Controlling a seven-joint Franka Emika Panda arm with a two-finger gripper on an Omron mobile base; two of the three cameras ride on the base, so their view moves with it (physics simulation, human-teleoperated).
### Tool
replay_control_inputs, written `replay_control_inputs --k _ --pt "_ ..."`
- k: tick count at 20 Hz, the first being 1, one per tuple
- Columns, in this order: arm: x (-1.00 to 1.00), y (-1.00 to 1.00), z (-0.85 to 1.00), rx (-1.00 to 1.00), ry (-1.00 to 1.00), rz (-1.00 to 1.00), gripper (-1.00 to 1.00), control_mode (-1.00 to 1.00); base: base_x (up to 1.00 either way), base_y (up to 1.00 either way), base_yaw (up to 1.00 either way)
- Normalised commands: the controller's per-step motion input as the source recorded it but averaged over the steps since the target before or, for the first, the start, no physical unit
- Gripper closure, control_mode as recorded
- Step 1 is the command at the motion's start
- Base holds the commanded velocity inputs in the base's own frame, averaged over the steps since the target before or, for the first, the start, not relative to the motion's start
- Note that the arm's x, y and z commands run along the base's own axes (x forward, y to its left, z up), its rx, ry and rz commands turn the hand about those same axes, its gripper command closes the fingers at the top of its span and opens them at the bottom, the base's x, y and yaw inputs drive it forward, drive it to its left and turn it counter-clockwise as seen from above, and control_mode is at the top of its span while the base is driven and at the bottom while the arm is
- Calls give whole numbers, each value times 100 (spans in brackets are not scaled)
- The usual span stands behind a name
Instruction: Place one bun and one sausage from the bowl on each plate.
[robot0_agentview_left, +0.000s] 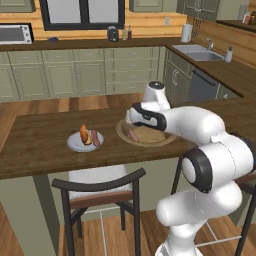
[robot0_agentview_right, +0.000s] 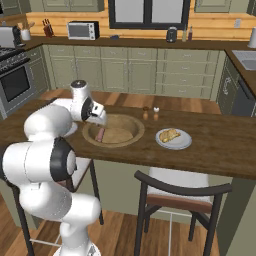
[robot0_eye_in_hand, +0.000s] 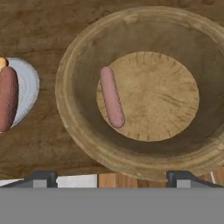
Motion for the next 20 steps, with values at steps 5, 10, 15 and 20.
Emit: replay_control_inputs --k 5,10,15,20 --pt "15 -3 -34 -9 12 0 -100 -100 0 0 0" --pt "-11 -2 -79 -14 0 0 -100 -100 0 0 0" --pt "24 -8 -28 1 -1 -1 -100 -100 0 0 0" --pt "37 -22 -34 6 -1 -6 -100 -100 0 0 0"
